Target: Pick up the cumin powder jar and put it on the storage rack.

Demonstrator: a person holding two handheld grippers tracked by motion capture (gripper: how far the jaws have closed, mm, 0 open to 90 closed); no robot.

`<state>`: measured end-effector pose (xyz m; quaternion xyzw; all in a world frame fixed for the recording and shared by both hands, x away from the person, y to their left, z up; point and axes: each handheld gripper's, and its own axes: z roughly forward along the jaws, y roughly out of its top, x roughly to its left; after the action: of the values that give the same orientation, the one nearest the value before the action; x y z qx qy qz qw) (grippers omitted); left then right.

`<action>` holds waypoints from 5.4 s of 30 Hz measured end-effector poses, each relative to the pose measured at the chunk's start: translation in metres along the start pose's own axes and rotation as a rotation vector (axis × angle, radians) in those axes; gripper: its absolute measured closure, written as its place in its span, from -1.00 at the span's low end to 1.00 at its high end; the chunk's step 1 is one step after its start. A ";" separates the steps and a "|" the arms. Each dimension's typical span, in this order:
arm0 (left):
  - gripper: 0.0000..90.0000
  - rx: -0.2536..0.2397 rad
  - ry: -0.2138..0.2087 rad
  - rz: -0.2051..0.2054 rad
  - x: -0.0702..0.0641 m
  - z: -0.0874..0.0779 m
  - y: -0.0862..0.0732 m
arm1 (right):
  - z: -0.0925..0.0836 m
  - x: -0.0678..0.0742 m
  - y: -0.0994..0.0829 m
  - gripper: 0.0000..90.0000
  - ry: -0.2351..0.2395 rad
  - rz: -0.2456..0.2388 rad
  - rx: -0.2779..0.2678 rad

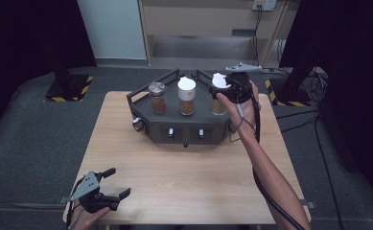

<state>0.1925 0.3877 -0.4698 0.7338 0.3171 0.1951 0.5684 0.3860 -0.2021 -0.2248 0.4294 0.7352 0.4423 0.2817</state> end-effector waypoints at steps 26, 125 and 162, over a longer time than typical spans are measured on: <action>-0.95 -0.001 -0.001 -0.003 0.001 0.000 -0.001 | 0.051 -0.008 -0.016 -0.32 -0.024 0.034 0.014; -0.95 -0.005 -0.001 -0.013 0.003 0.001 -0.002 | -0.124 -0.024 -0.145 -0.96 0.225 -0.081 -0.267; -0.95 -0.001 0.001 -0.010 0.002 0.002 -0.002 | -0.154 -0.042 -0.286 -0.95 0.181 0.026 -0.150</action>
<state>0.1945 0.3882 -0.4719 0.7317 0.3209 0.1930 0.5696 0.1739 -0.3706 -0.4093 0.3747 0.7169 0.5368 0.2398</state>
